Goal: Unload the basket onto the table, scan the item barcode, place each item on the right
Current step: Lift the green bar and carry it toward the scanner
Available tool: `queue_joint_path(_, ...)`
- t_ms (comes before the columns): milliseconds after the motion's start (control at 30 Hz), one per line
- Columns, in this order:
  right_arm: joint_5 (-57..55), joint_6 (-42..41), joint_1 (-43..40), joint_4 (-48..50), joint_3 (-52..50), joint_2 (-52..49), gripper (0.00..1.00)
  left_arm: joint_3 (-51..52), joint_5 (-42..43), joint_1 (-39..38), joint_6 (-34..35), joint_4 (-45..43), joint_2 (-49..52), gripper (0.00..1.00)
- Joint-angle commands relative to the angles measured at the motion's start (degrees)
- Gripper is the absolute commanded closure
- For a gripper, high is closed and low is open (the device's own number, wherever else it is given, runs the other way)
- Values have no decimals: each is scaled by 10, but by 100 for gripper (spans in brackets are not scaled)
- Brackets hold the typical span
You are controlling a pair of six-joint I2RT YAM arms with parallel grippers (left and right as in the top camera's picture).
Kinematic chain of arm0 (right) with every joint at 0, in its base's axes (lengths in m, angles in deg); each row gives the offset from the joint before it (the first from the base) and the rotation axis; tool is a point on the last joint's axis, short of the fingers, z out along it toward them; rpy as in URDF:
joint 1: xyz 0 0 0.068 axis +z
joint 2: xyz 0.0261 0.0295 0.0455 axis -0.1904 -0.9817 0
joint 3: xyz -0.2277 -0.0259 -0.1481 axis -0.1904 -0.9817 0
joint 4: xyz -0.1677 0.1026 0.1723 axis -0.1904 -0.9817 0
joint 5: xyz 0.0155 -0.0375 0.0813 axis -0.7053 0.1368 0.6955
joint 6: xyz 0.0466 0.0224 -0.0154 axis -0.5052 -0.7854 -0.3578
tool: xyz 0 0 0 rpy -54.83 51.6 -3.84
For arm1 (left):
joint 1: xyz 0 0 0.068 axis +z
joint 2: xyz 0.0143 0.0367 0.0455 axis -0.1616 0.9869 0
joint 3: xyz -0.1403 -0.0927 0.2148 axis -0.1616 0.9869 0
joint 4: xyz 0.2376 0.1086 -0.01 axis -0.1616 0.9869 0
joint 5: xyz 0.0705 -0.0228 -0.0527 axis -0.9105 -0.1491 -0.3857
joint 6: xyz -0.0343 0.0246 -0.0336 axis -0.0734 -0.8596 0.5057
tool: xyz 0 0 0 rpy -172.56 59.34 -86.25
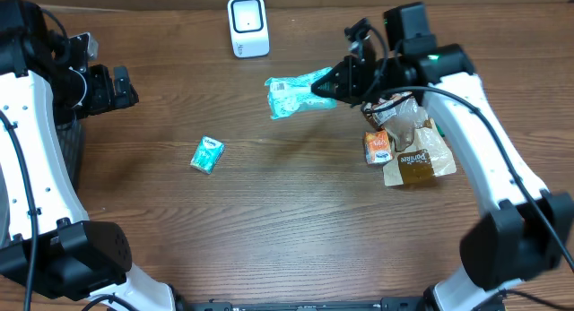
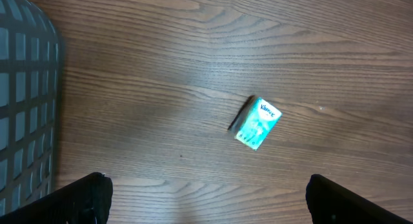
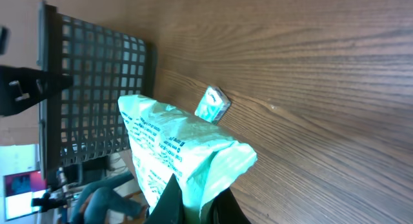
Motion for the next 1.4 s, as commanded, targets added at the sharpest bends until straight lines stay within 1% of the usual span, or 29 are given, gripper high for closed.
queue_joint_path(0, -12, 23, -2, -10, 5, 44, 96, -3, -1, 2, -9, -1, -2, 0)
queue_joint_path(233, -19, 26, -2, -17, 5, 83, 96, -3, -1, 2, -9, -1, -2, 0)
queue_joint_path(567, -18, 32, 0, -20, 5, 89, 96, -3, -1, 2, -9, -1, -2, 0)
queue_joint_path(667, -36, 9, 5, -22, 20, 89, 96, -3, -1, 2, -9, -1, -2, 0)
queue_joint_path(767, -93, 1, 16, -40, 59, 88, 96, -3, -1, 2, -9, -1, -2, 0)
queue_joint_path(933, -236, 2, 50, -89, 186, 66, 96, -3, -1, 2, -9, -1, -2, 0)
queue_joint_path(1067, -374, 13, 95, -117, 315, 18, 96, -3, -1, 2, -9, -1, -2, 0)
queue_joint_path(1100, -445, 26, 115, -114, 358, -5, 96, -3, -1, 2, -9, -1, -2, 0)
queue_joint_path(1133, -495, 37, 128, -103, 376, -19, 96, -3, -1, 2, -9, -1, -2, 0)
queue_joint_path(1233, -643, 82, 162, -34, 381, -48, 96, -3, -1, 2, -9, -1, -2, 0)
queue_joint_path(1267, -698, 113, 174, 5, 379, -65, 96, -3, -1, 2, -9, -1, -2, 0)
queue_joint_path(1367, -760, 216, 195, 92, 379, -113, 96, -3, -1, 2, -9, -1, -2, 0)
